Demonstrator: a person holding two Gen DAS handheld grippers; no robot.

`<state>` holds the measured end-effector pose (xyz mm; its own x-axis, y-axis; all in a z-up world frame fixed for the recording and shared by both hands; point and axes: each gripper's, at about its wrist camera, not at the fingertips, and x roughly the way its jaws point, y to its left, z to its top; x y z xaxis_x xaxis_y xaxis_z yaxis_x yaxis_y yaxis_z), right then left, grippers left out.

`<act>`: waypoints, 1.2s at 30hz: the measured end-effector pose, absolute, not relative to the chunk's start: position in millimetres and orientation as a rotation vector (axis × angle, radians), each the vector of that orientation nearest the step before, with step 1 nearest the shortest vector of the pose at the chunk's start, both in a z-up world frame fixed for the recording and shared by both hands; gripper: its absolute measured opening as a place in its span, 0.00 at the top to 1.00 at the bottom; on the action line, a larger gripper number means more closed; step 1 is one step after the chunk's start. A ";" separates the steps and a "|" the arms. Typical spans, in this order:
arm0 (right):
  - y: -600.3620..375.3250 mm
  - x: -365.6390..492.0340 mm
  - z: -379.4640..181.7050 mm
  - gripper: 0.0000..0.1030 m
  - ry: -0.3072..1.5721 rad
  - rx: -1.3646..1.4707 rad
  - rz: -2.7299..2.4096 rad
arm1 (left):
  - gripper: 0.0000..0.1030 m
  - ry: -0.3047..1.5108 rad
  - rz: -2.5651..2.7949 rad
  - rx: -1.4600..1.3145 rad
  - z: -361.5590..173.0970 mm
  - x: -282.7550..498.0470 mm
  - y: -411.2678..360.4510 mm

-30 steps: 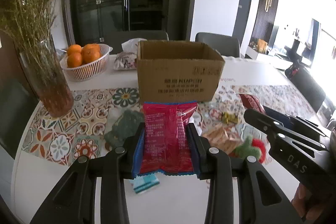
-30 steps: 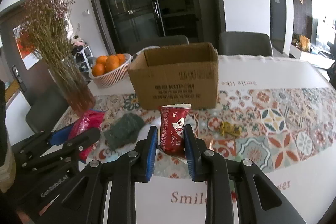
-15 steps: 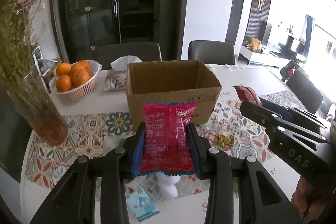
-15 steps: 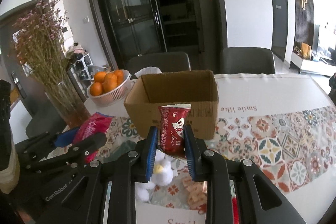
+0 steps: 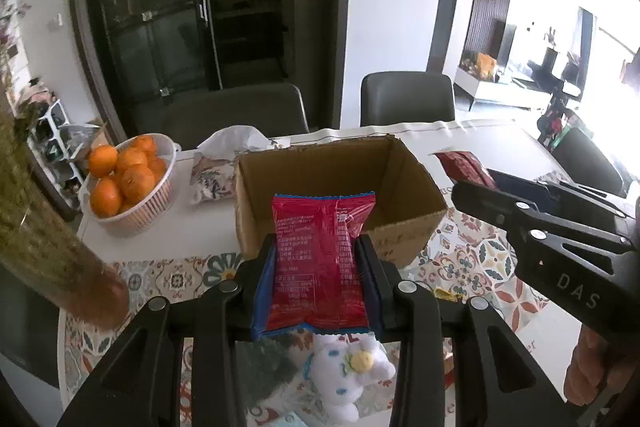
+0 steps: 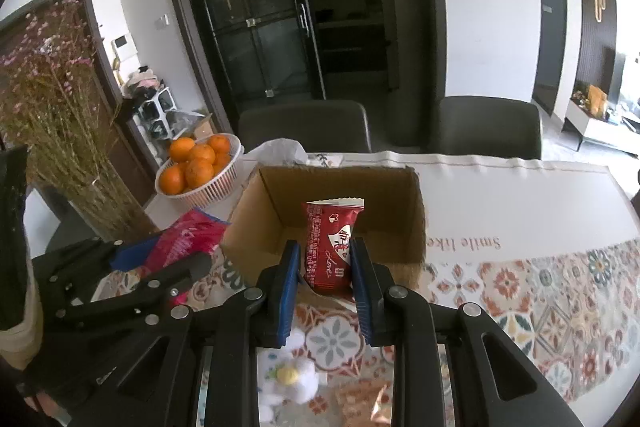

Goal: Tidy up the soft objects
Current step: 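Carry the red packet with left tool while right tool carries the snack bar to the box, then open both tools to drop the two snacks into the cardboard box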

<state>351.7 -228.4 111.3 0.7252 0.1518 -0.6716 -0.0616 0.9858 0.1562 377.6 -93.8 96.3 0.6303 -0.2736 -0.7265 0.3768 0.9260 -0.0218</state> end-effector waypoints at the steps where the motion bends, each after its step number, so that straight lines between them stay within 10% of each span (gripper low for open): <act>1: -229.0 357.5 111.4 0.74 0.755 0.124 0.121 | 0.63 0.816 -0.375 0.139 96.0 384.8 -94.7; 26: -248.7 491.6 43.0 0.72 1.039 0.166 0.149 | 0.63 1.022 -0.350 0.175 38.5 502.9 -124.6; 36: -257.0 493.3 34.9 0.58 1.044 0.188 0.085 | 0.47 0.993 -0.298 0.195 42.2 488.1 -118.2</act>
